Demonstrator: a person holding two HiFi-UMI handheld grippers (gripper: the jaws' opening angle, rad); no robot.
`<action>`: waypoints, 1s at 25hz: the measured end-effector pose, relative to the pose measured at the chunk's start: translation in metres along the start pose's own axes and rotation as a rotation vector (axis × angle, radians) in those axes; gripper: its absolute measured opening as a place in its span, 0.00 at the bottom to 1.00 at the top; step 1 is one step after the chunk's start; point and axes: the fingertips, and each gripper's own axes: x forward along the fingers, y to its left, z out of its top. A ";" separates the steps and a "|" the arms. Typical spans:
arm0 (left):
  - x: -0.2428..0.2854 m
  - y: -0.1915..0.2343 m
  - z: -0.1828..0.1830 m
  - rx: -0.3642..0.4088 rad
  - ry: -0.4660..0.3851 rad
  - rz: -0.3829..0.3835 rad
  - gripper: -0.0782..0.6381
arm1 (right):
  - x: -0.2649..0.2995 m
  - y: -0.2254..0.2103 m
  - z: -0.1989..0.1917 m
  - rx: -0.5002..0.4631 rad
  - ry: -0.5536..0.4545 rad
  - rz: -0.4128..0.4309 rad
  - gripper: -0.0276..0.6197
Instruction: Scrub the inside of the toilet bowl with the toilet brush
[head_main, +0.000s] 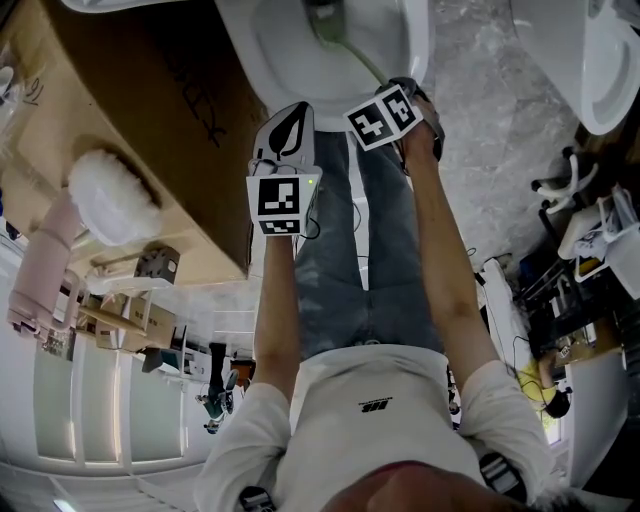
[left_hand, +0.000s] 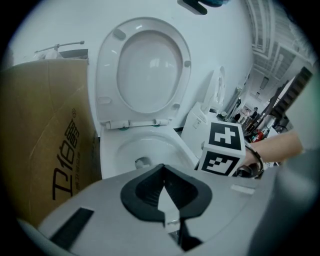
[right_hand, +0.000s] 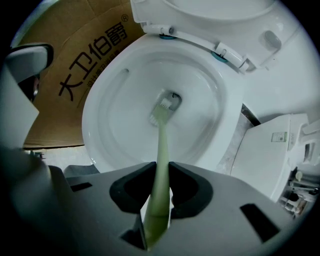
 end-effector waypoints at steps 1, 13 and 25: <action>-0.002 -0.002 0.000 0.000 -0.002 0.002 0.12 | -0.002 0.001 -0.003 0.001 -0.003 0.002 0.15; -0.024 -0.028 0.005 0.021 -0.046 0.027 0.12 | -0.044 0.008 -0.029 0.076 -0.146 0.047 0.15; -0.062 -0.062 0.032 0.047 -0.105 0.044 0.12 | -0.123 -0.002 -0.049 0.078 -0.310 0.014 0.15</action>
